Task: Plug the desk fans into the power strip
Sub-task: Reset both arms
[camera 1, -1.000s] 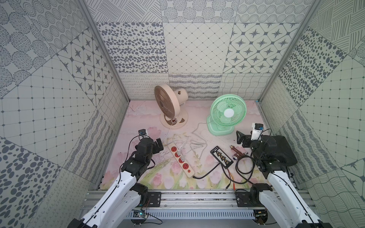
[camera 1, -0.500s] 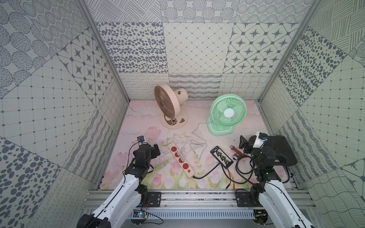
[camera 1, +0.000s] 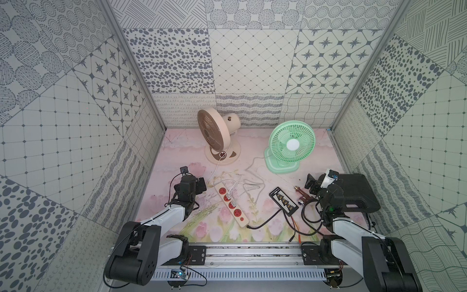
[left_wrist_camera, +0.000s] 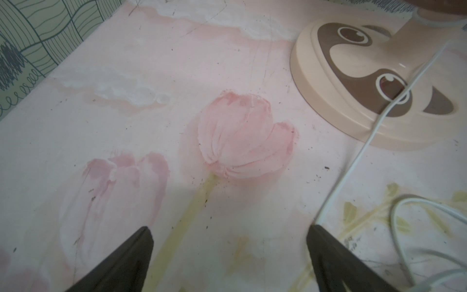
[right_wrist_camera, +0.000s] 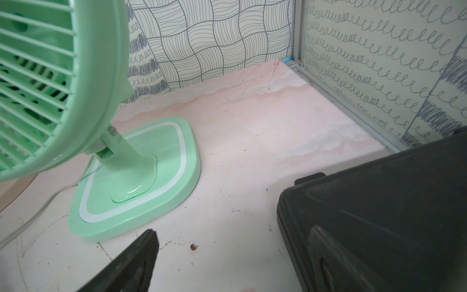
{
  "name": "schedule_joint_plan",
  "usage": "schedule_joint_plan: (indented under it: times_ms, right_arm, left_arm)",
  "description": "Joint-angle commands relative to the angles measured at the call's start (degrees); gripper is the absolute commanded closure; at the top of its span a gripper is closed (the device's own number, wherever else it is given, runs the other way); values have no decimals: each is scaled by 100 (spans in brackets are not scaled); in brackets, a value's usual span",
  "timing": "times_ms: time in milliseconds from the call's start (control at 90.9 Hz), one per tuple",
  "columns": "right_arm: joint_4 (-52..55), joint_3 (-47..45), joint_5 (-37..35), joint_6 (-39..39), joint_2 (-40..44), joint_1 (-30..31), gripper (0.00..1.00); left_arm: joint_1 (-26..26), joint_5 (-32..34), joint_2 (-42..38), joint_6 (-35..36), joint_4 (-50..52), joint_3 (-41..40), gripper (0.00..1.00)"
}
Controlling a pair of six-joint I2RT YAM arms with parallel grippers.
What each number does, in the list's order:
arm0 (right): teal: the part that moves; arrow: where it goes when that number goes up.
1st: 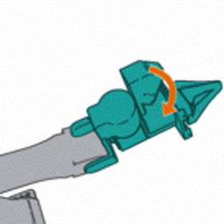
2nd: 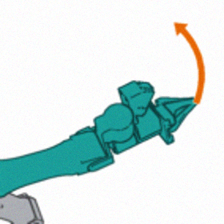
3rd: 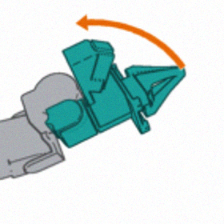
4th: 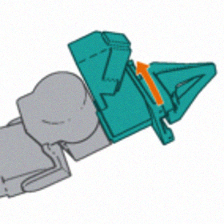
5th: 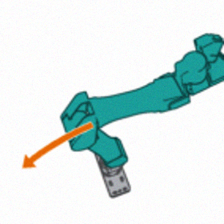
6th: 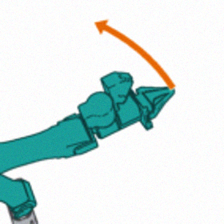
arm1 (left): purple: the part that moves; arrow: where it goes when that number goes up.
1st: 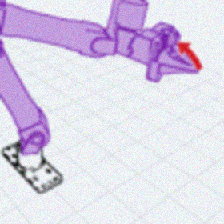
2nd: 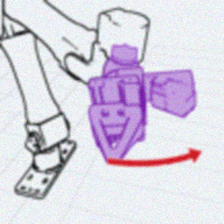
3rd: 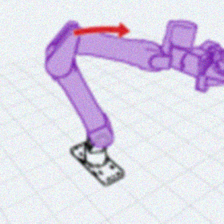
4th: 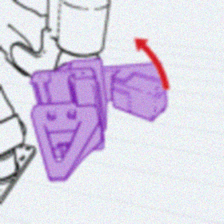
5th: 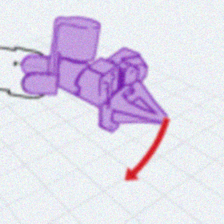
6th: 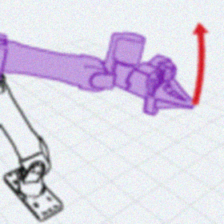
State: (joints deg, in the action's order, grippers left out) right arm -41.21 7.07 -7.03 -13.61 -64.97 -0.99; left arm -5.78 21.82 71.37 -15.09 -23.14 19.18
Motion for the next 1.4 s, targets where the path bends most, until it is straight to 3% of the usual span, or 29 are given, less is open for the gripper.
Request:
schedule_joint_plan:
  times_ms: [0, 66, 242, 407, 726, 990, 1387]
  right_arm:
    - [-925, 363, -126, -44, -494, 11, 3]
    - [-352, 652, -163, 89, -544, 35, 3]
    - [-719, 692, -277, 393, -806, 75, 3]
    - [-1340, 780, -329, 544, -1437, 69, 3]
    - [-1898, 930, 140, 736, -2349, 82, 3]
    - [-825, 1548, 181, 1361, -2370, 527, 3]
    - [-704, 1624, 307, 1288, -2386, 455, 3]
  left_arm:
    - [75, -70, 391, 416, -1344, 125, 1]
    - [74, -116, 530, 451, -1492, 187, 1]
    - [84, -188, 899, 673, -1525, 451, 1]
    - [82, -256, 1252, 823, -2242, 300, 1]
    - [77, -880, 1665, 1081, -2854, 163, 1]
    - [96, -1222, 1870, 1229, -2779, 309, 1]
    - [114, -1251, 1864, 1215, -2748, 332, 1]
